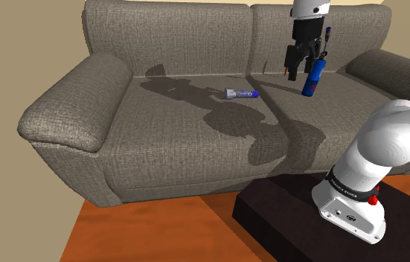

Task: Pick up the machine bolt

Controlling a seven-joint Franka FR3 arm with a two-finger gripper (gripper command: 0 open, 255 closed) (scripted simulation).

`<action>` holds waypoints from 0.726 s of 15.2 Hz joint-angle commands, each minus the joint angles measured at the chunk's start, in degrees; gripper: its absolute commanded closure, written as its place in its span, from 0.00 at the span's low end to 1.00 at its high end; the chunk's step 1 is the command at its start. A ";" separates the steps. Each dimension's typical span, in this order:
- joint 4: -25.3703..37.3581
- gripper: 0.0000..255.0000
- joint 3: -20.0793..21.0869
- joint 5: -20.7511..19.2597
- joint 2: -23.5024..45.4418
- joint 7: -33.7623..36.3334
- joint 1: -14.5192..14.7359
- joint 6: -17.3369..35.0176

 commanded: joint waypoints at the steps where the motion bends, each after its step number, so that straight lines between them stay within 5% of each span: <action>1: 0.00 0.00 0.00 0.00 0.00 0.00 0.00 0.00; 11: 0.45 0.00 -12.16 -4.79 14.34 -30.95 6.17 20.44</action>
